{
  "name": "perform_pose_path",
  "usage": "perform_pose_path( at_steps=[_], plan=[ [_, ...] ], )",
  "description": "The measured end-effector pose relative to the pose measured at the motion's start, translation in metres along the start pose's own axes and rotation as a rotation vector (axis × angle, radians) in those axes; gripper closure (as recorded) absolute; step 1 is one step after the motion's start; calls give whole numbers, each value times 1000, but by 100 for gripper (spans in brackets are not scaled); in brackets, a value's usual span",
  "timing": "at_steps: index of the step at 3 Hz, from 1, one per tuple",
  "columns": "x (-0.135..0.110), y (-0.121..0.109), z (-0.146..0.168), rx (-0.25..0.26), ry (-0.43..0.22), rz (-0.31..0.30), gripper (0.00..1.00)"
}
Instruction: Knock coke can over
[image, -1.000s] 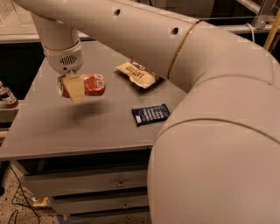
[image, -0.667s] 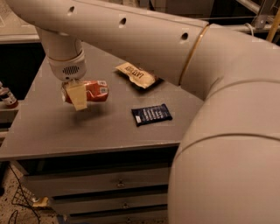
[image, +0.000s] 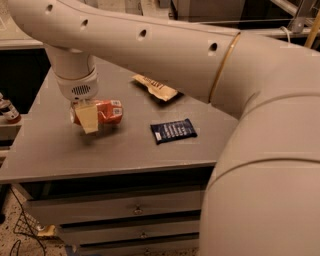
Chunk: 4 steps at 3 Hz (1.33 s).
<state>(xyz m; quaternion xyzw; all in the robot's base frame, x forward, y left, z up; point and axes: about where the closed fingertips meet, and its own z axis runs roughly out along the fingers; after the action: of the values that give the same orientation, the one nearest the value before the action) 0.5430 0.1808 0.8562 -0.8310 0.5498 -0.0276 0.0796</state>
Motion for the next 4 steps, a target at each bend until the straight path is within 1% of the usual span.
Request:
perform_pose_path(
  at_steps=[1,2,3,4],
  plan=[
    [-1,0,1,1,-1,-1,44],
    [-1,0,2,2,-2,-2,21],
    [-2,-1,3,4,-2,-3,0],
    [-2,-1,3,4,-2,-3,0]
  ],
)
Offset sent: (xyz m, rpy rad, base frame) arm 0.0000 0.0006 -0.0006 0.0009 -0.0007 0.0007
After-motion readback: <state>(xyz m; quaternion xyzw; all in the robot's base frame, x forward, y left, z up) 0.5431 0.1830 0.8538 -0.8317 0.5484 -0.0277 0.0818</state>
